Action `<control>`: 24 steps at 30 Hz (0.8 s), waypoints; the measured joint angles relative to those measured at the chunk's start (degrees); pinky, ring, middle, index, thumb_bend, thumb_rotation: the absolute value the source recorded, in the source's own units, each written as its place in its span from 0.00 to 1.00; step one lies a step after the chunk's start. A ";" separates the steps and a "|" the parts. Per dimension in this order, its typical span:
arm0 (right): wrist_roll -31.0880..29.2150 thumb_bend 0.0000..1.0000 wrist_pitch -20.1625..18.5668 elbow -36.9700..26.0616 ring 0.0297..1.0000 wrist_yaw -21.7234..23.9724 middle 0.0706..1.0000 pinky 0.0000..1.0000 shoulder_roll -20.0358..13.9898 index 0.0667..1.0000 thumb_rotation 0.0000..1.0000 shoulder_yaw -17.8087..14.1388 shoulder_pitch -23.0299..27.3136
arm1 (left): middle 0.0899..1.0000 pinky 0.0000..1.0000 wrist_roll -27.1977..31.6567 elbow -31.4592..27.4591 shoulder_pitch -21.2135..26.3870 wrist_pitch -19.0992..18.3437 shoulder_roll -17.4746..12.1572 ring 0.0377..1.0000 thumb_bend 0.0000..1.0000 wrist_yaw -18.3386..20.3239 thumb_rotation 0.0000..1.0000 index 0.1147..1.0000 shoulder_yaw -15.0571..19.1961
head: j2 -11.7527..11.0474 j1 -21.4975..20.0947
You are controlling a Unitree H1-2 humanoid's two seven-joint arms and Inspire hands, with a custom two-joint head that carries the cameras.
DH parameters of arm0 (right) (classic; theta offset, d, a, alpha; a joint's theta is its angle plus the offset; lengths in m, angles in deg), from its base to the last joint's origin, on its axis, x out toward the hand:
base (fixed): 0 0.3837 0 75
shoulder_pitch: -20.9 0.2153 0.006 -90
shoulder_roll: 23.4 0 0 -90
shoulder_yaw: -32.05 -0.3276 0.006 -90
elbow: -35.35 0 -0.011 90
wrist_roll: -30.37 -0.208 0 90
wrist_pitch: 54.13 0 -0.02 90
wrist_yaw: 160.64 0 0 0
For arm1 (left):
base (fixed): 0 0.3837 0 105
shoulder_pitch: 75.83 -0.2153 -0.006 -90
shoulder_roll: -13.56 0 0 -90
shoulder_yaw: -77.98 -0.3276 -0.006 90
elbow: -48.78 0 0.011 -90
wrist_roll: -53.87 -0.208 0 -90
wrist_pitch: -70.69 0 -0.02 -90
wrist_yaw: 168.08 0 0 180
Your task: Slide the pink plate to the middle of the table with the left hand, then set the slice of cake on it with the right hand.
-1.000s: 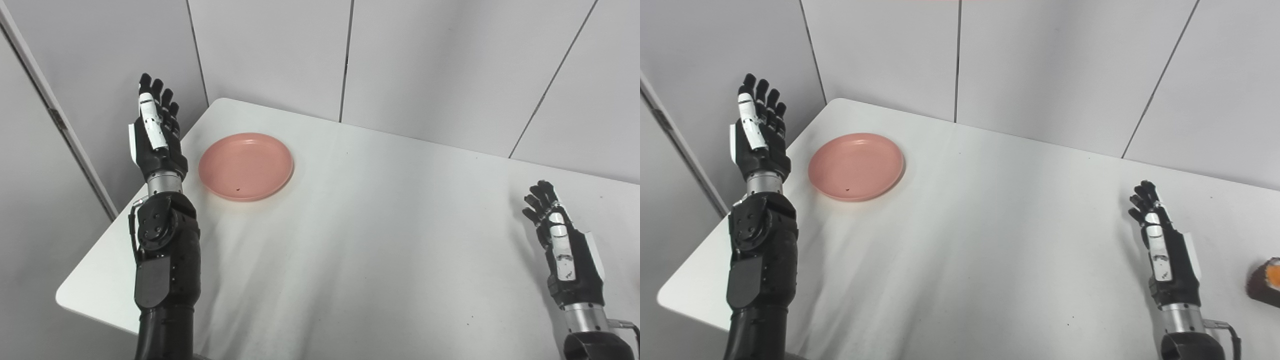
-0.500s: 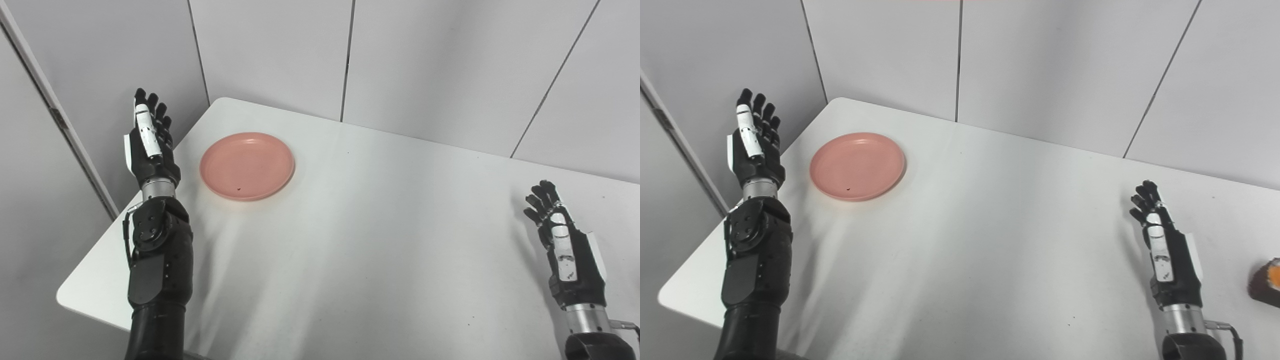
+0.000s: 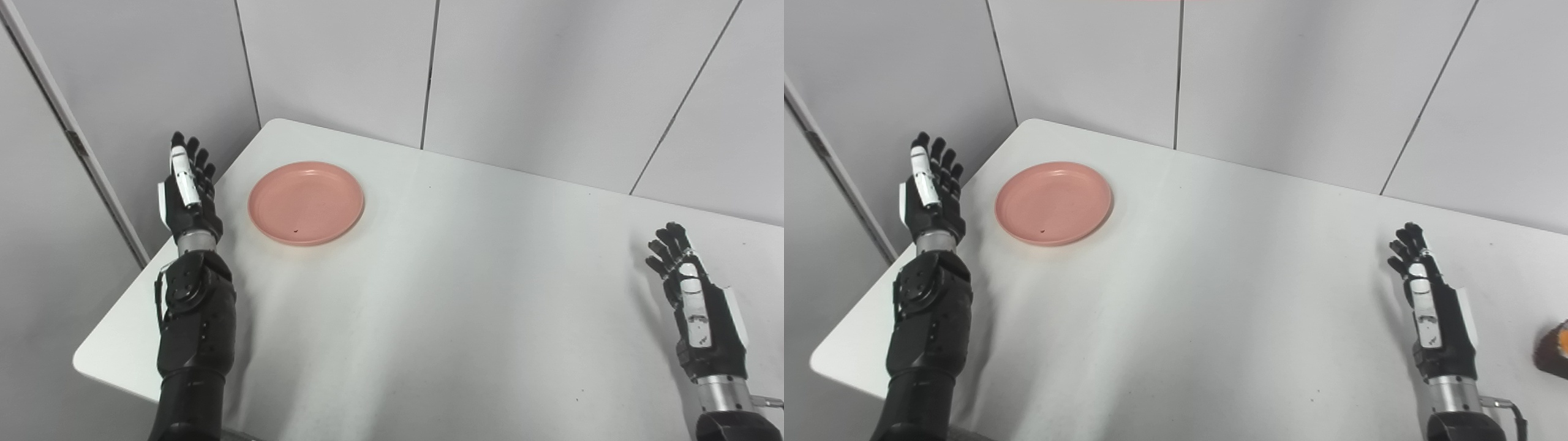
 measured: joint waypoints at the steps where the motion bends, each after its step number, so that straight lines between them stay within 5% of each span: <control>1: 0.08 0.35 0.00 0.00 0.92 0.00 0.94 0.92 -0.01 0.94 1.00 0.00 0.00 | 0.95 0.97 -0.05 0.26 0.02 0.06 -0.11 0.95 0.41 0.00 1.00 0.95 -0.16 | 0.00 0.00; 24: 1.41 0.34 -0.02 -1.23 0.92 -0.26 0.93 0.92 0.05 0.94 1.00 -0.03 -0.75 | 0.96 0.99 -1.30 2.05 -0.04 -0.95 -0.26 0.96 0.41 -0.25 1.00 0.96 -4.16 | 0.53 -0.35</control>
